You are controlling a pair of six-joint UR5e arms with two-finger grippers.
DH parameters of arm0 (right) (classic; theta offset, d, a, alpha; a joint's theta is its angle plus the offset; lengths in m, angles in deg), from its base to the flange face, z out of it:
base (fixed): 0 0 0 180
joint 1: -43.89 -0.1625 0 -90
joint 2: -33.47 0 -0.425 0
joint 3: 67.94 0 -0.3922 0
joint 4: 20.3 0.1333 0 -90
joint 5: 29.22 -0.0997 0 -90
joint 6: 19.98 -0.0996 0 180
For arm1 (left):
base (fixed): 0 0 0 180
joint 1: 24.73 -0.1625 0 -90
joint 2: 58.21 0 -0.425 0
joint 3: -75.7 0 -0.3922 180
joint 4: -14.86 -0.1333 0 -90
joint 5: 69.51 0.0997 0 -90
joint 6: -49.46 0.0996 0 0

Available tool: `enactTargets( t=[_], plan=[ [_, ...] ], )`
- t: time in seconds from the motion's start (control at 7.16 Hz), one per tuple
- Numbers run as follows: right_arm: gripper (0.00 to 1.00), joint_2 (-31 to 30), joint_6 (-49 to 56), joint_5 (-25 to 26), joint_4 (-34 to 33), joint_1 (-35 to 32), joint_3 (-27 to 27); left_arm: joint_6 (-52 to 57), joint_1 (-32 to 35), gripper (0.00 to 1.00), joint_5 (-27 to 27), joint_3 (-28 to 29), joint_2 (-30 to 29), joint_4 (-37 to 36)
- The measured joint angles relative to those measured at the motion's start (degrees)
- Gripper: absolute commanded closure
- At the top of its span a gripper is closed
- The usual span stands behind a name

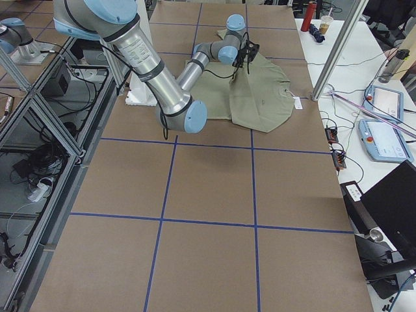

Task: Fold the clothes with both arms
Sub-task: 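Carry the held sleeve across the shirt chest toward the other sleeve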

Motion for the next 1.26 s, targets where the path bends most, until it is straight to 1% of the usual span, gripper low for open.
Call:
enactTargets(
  t=[0.14, 0.28, 0.42, 0.56, 0.7, 0.84, 0.98, 1.12, 1.26],
  plan=[
    [1.00, 7.33, -0.33, 3.65, 2.19, 2.90, -9.17, -0.15, -0.02, 0.00, -0.07, -0.03, -0.07, 0.14],
    [1.00, 11.62, -0.42, 7.40, 5.66, 5.58, -15.62, -0.22, -0.11, 0.00, -0.12, -0.07, -0.16, 0.22],
    [0.91, 13.54, -0.43, 10.12, 8.27, 7.34, -19.09, -0.22, -0.57, 0.00, -0.14, -0.08, -0.24, 0.51],
    [0.14, 14.61, -0.42, 11.58, 10.14, 8.18, -21.64, -0.24, -1.93, 0.00, -0.15, -0.02, -0.30, 1.24],
    [0.01, 15.87, -0.43, 12.65, 11.80, 8.47, -24.72, -0.60, -4.03, 0.00, -0.14, 0.12, -0.36, 1.93],
    [0.01, 17.55, -0.50, 13.69, 12.65, 8.65, -27.90, -1.79, -5.92, 0.00, -0.23, 0.25, -0.21, 2.33],
    [0.01, 18.78, -0.55, 14.25, 12.98, 8.85, -29.86, -3.06, -6.93, 0.00, -1.05, 0.38, 0.33, 2.52],
    [0.01, 19.27, -0.66, 14.43, 12.99, 8.92, -30.29, -3.79, -7.78, 0.07, -2.38, 0.64, 1.03, 2.62],
    [0.01, 18.59, -0.78, 14.39, 12.08, 8.77, -28.63, -4.37, -8.50, 0.01, -3.11, 1.25, 1.64, 3.25]
  ],
)
